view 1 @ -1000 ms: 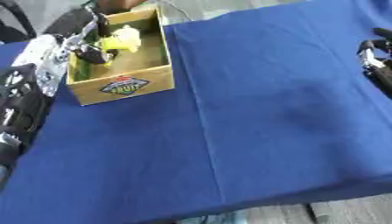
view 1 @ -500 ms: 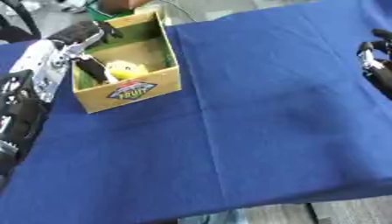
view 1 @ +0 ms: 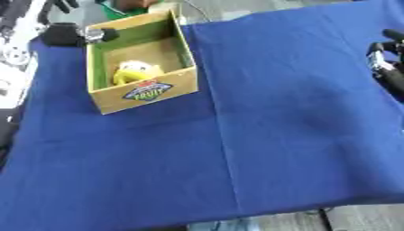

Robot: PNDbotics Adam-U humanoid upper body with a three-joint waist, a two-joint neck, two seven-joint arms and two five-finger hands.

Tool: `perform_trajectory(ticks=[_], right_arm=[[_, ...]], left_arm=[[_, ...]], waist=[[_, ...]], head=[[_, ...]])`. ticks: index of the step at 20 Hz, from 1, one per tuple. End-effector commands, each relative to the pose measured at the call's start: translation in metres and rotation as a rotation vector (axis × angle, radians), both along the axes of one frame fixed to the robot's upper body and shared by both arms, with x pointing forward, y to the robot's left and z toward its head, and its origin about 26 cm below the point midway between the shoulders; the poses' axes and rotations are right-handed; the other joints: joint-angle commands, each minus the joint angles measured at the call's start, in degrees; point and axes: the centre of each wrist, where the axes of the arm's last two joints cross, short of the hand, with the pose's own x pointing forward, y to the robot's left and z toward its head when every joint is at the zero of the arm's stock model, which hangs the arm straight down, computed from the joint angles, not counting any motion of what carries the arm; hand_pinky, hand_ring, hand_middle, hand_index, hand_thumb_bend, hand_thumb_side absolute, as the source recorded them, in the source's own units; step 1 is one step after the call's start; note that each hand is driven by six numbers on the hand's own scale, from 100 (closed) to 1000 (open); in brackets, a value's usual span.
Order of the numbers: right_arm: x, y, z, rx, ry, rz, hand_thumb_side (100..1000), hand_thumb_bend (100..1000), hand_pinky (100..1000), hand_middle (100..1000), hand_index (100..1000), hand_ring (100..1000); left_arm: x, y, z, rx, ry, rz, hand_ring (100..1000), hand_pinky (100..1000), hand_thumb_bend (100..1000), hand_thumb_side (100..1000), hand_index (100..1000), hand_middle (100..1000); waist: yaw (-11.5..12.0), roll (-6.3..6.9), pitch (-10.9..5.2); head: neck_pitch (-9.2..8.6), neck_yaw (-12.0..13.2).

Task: Pick up objects on the table and place them in the box.

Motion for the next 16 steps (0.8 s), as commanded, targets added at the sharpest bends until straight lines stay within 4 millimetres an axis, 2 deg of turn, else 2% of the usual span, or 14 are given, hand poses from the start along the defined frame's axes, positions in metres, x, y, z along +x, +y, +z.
perform_trajectory(ticks=[1, 2, 9, 16], right_arm=[[0.000, -0.005, 0.018, -0.010, -0.053, -0.008, 517, 100, 744, 681, 917, 918], [0.000, -0.005, 0.019, -0.010, -0.055, -0.007, 556, 100, 744, 681, 917, 918], [0.001, -0.003, 0.023, -0.010, -0.071, -0.004, 557, 100, 744, 681, 916, 918], [0.001, 0.001, 0.026, -0.006, -0.080, 0.002, 554, 100, 744, 679, 915, 916]], left_arm=[[-0.022, 0.006, 0.019, -0.134, -0.103, 0.004, 548, 513, 797, 460, 715, 571], [-0.027, 0.007, 0.015, -0.173, -0.107, 0.012, 538, 505, 775, 443, 707, 560], [-0.056, 0.006, -0.011, -0.362, -0.143, 0.065, 524, 489, 723, 388, 690, 542], [-0.068, 0.001, -0.032, -0.459, -0.134, 0.102, 521, 485, 682, 345, 686, 539]], waist=[[0.5, -0.33, -0.67], [0.8, -0.32, -0.60], [2.7, -0.27, -0.10], [3.3, -0.39, 0.18]], head=[[-0.49, -0.3], [-0.51, -0.3], [-0.83, 1.0], [-1.70, 3.6]])
